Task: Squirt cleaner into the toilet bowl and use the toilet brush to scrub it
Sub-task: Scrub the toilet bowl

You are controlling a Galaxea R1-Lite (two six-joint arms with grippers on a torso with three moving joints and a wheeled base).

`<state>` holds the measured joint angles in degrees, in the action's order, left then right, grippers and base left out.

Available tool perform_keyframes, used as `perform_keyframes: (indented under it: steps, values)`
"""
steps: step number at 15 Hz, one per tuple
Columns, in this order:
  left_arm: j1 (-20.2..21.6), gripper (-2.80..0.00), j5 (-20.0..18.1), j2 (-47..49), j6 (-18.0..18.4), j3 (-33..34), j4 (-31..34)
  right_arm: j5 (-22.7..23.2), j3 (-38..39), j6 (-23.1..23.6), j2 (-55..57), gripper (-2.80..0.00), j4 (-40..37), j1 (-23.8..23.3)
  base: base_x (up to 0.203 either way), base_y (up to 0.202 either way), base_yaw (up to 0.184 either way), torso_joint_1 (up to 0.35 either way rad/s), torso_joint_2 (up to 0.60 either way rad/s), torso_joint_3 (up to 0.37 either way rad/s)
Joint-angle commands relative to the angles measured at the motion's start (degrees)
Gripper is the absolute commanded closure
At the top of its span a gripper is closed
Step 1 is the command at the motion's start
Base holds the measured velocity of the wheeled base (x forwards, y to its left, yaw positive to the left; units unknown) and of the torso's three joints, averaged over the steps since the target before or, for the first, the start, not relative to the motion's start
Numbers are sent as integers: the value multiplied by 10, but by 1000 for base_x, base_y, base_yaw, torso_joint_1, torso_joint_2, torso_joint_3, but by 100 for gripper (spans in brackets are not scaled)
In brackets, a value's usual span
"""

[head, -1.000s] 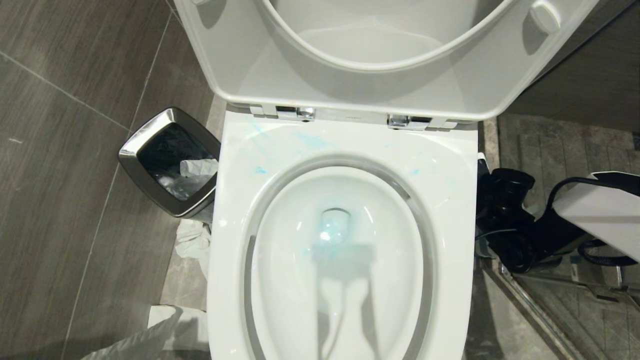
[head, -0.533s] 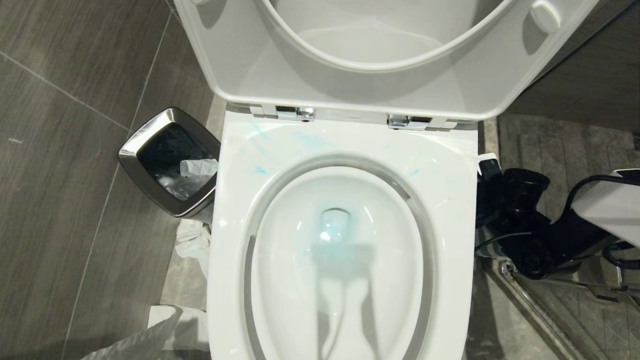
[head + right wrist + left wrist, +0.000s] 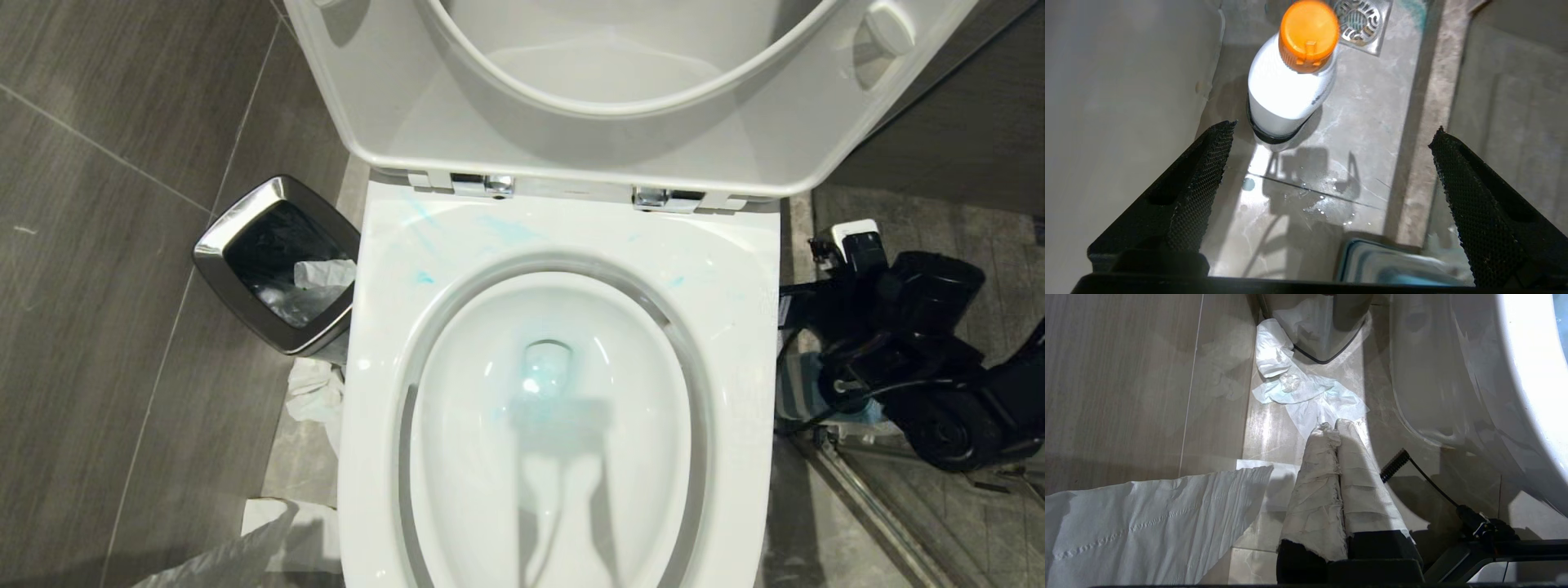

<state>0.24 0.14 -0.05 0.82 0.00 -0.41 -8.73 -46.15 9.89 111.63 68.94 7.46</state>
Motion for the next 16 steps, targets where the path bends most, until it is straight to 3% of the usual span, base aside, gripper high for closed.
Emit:
perform_keyframes:
  steps: [1,3,4,9,12,16]
  values:
    - [0,0,0,0,0,4,0,-1,24,3,-45,-280,4,2,0,0,0,0,0,0]
    - [0,0,0,0,0,4,0,-1,48,12,-80,-280,4,5,0,0,0,0,0,0]
    - [0,0,0,0,0,4,0,-1,56,19,-97,0,4,7,0,0,0,0,0,0]
    - [0,0,0,0,0,4,0,-18,95,49,-198,0,-1,14,0,0,0,0,0,0]
    - [0,0,0,0,0,4,0,-58,103,87,-257,0,-1,19,0,0,0,0,0,0]
    - [0,0,0,0,0,4,0,-82,146,91,-336,0,-15,19,0,0,0,0,0,0]
